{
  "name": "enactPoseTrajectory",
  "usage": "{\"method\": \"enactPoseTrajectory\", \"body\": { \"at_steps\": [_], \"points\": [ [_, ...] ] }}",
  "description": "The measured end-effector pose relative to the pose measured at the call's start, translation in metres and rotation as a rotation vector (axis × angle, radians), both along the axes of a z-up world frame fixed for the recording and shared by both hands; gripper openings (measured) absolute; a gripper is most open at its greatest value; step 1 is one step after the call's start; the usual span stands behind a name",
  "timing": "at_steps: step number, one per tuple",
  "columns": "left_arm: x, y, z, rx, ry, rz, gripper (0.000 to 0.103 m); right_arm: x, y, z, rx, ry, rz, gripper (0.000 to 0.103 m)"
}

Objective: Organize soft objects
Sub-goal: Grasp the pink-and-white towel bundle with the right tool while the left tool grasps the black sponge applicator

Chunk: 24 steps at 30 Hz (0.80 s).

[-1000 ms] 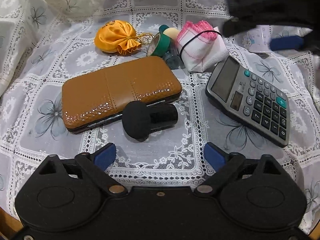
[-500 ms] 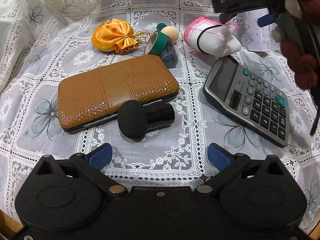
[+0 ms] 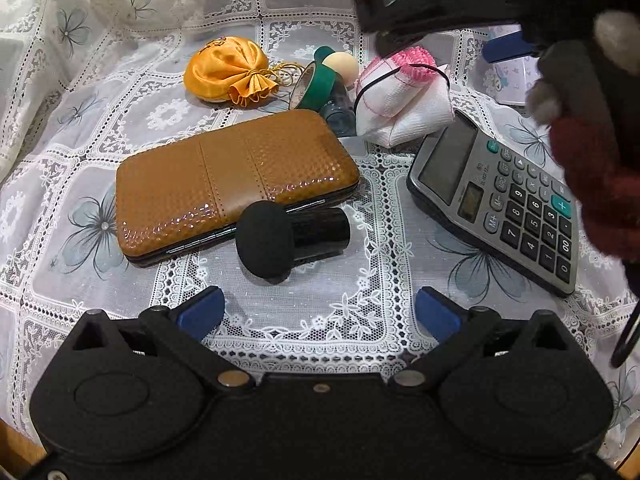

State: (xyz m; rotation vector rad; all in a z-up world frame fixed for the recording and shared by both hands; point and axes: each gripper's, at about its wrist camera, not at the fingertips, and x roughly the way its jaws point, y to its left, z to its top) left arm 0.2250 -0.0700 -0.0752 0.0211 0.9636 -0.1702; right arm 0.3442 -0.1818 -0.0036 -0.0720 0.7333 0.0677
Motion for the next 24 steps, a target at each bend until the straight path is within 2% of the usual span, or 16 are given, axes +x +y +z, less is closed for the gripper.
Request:
{"method": "enactPoseTrajectory", "body": {
  "at_steps": [7, 13, 18, 21, 24],
  "points": [
    [0.001, 0.000, -0.001, -0.006, 0.001, 0.002, 0.098, 0.008, 0.020, -0.016, -0.034, 0.034, 0.041, 0.089],
    [0.001, 0.001, 0.000, -0.015, 0.001, 0.007, 0.098, 0.014, 0.025, -0.027, -0.077, 0.076, 0.031, 0.074],
    [0.005, 0.006, 0.005, -0.050, 0.013, 0.040, 0.097, 0.011, 0.019, -0.022, -0.061, 0.056, 0.033, 0.055],
    [0.008, 0.011, 0.010, -0.074, 0.008, 0.090, 0.097, 0.010, 0.012, -0.016, -0.018, 0.057, 0.026, 0.053],
    [0.011, 0.009, 0.019, -0.050, -0.045, 0.141, 0.097, 0.010, 0.012, -0.017, -0.015, 0.060, 0.025, 0.054]
  ]
}}
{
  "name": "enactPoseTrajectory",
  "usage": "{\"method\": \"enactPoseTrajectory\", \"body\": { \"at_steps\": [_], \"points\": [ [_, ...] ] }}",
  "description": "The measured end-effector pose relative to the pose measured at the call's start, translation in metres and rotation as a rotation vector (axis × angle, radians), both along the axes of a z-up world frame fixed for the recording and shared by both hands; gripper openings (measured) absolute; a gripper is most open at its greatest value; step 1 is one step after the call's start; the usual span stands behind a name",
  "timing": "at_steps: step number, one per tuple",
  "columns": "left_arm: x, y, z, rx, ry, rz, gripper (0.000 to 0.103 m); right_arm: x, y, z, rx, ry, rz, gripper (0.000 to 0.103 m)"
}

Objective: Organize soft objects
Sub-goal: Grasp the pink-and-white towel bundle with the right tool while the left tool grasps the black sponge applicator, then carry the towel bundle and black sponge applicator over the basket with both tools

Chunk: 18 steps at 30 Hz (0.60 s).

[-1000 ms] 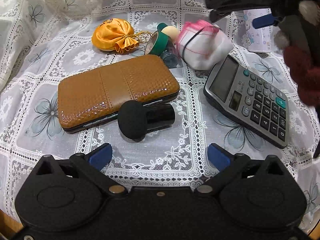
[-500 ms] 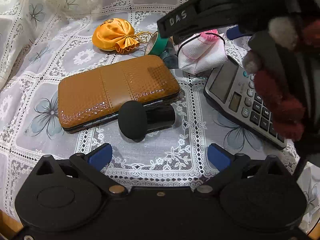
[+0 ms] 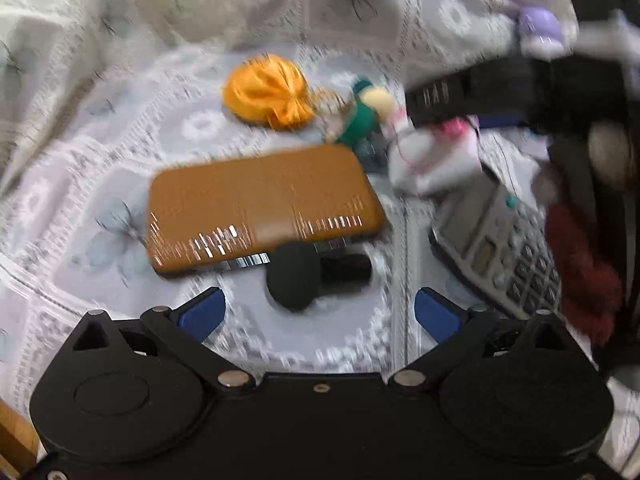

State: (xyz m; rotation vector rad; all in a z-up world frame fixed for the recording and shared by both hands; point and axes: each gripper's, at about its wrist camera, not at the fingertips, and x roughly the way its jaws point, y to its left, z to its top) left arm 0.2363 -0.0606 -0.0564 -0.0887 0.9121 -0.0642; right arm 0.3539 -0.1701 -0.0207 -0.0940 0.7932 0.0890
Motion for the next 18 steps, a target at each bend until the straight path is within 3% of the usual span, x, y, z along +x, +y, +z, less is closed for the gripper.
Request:
{"method": "enactPoseTrajectory", "body": {
  "at_steps": [4, 5, 7, 11, 14, 18],
  "points": [
    [0.007, -0.004, 0.009, -0.002, -0.040, 0.026, 0.095, -0.005, 0.003, 0.000, -0.018, -0.017, 0.010, 0.055],
    [0.010, -0.007, 0.009, 0.001, -0.036, 0.026, 0.085, -0.006, 0.003, 0.001, -0.017, -0.018, 0.009, 0.055],
    [0.017, -0.010, 0.005, 0.005, -0.015, 0.025, 0.076, -0.007, 0.000, 0.002, -0.007, -0.020, 0.004, 0.055],
    [0.022, -0.011, -0.004, 0.010, 0.018, 0.037, 0.069, -0.009, -0.007, 0.005, 0.013, -0.024, -0.014, 0.055],
    [0.017, -0.014, -0.006, 0.044, 0.016, 0.037, 0.055, -0.011, -0.011, 0.007, 0.015, -0.029, -0.020, 0.056],
    [0.010, -0.008, -0.005, 0.032, 0.010, 0.017, 0.055, -0.011, -0.012, 0.009, -0.002, -0.043, -0.043, 0.064]
  ]
}}
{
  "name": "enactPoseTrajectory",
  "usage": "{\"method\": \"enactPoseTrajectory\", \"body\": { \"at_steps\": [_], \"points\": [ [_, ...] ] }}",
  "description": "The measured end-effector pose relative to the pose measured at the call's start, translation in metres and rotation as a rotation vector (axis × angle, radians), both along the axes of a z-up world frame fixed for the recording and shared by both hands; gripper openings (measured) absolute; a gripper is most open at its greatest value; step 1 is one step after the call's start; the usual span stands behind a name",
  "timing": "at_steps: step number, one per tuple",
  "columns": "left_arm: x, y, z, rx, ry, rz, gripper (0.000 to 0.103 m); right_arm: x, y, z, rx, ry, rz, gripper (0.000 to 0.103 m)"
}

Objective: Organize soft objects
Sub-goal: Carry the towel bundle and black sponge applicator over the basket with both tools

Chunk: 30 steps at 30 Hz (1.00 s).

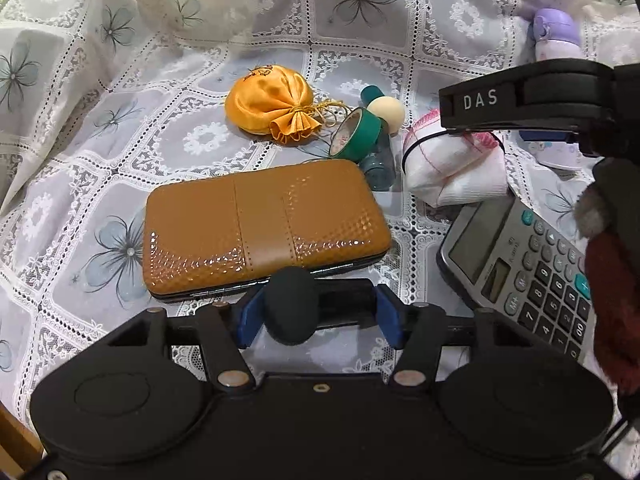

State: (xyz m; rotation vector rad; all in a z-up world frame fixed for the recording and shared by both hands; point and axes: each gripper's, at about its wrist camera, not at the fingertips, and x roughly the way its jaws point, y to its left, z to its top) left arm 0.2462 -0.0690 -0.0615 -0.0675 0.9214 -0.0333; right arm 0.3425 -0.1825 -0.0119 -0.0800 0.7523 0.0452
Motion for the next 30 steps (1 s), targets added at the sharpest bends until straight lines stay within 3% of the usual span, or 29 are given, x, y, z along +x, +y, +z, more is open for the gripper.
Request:
{"method": "enactPoseTrajectory", "body": {
  "at_steps": [8, 12, 20, 22, 24, 30],
  "points": [
    [-0.014, 0.014, 0.003, -0.005, 0.021, -0.027, 0.055, -0.001, -0.001, -0.002, 0.005, 0.016, -0.037, 0.089],
    [-0.021, 0.021, 0.003, -0.014, 0.025, -0.027, 0.055, 0.002, 0.007, -0.006, 0.008, 0.038, -0.025, 0.091],
    [-0.018, 0.023, 0.000, -0.013, 0.025, -0.031, 0.055, 0.016, 0.019, -0.025, 0.010, 0.108, -0.011, 0.091],
    [-0.018, 0.023, -0.001, -0.013, 0.025, -0.031, 0.055, 0.017, 0.021, -0.028, -0.003, 0.107, -0.004, 0.088],
    [-0.017, 0.023, 0.000, -0.013, 0.024, -0.031, 0.055, 0.016, 0.023, -0.029, -0.012, 0.102, 0.014, 0.072],
    [-0.018, 0.024, 0.002, -0.019, 0.018, -0.045, 0.055, 0.013, 0.021, -0.021, -0.002, 0.084, 0.019, 0.070]
  ]
}}
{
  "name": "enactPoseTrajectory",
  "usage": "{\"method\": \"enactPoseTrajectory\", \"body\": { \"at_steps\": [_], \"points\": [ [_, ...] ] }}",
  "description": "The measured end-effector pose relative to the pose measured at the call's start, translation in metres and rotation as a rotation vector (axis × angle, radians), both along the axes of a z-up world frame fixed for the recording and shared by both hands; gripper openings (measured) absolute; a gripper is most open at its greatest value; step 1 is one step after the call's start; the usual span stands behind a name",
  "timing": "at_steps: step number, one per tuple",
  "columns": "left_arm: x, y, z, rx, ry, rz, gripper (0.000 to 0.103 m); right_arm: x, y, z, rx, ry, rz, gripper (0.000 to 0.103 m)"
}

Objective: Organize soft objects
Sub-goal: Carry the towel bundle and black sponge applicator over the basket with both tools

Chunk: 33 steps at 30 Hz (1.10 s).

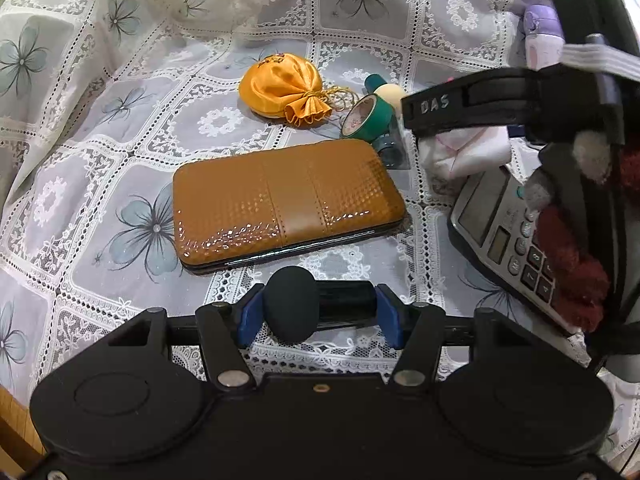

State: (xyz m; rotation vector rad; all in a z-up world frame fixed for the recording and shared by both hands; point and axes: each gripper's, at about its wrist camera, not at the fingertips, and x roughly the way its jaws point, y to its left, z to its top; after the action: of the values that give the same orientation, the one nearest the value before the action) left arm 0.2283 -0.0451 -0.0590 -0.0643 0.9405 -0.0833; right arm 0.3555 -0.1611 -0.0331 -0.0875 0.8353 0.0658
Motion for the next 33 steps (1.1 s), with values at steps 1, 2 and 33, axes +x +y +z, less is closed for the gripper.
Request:
{"method": "enactPoseTrajectory", "body": {
  "at_steps": [1, 2, 33],
  "points": [
    [-0.001, 0.000, 0.002, 0.000, -0.005, -0.005, 0.055, -0.002, -0.003, 0.003, 0.006, -0.009, -0.010, 0.070],
    [-0.002, -0.001, 0.004, 0.002, -0.014, -0.010, 0.055, -0.003, -0.005, 0.007, 0.012, -0.018, -0.019, 0.070],
    [-0.162, 0.020, 0.060, -0.024, -0.017, -0.143, 0.055, -0.286, -0.040, 0.116, 0.236, -0.138, -0.175, 0.070]
  ]
}}
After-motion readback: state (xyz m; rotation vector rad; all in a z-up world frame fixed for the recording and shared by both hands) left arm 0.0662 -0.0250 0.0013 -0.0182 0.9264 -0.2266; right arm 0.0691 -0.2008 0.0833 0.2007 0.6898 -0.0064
